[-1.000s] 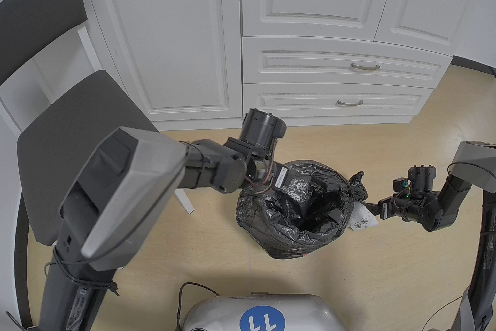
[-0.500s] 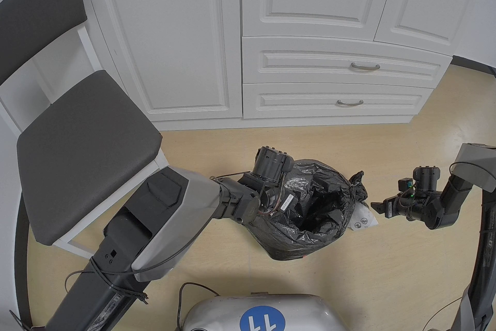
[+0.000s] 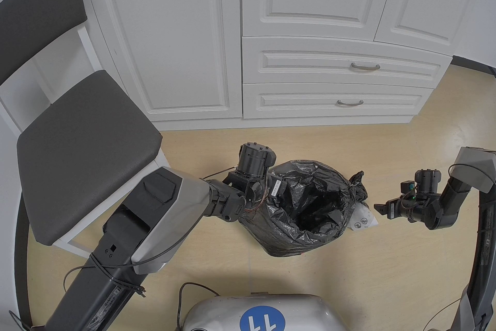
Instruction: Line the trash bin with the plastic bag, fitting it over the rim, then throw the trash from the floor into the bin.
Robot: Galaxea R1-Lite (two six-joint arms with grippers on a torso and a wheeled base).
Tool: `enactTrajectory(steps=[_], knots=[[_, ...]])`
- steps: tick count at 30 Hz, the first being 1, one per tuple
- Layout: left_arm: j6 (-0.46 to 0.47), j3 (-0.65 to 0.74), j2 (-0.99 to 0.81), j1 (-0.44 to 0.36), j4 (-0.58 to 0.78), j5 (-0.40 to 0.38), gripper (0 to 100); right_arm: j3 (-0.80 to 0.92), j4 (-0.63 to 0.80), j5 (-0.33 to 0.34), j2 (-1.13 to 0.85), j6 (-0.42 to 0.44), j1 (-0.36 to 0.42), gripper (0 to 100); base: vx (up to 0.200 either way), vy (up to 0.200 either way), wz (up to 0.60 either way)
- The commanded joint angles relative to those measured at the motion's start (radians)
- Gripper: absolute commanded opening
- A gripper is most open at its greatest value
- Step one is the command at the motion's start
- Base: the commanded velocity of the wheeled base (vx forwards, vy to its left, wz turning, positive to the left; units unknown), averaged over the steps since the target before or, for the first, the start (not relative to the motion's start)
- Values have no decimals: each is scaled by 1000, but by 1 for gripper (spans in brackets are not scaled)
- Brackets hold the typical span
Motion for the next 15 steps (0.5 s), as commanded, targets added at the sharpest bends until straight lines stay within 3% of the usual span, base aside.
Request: enactTrajectory(steps=[1,8,10,15], knots=[[-12,1,-4,10,-3,9,100,-29,0,1,55,1,-4,100,0,0,0],[-54,1,-21,3,8,28,100,-75,-3,1,107,37,13,100,0,0,0],[-109,1,-60,-50,41,28,100,-133,3,21,143,139,56,100,0,0,0],[-127,1,-99,-101,92,29,100,-250,87,48,167,213,81,100,0,0,0]])
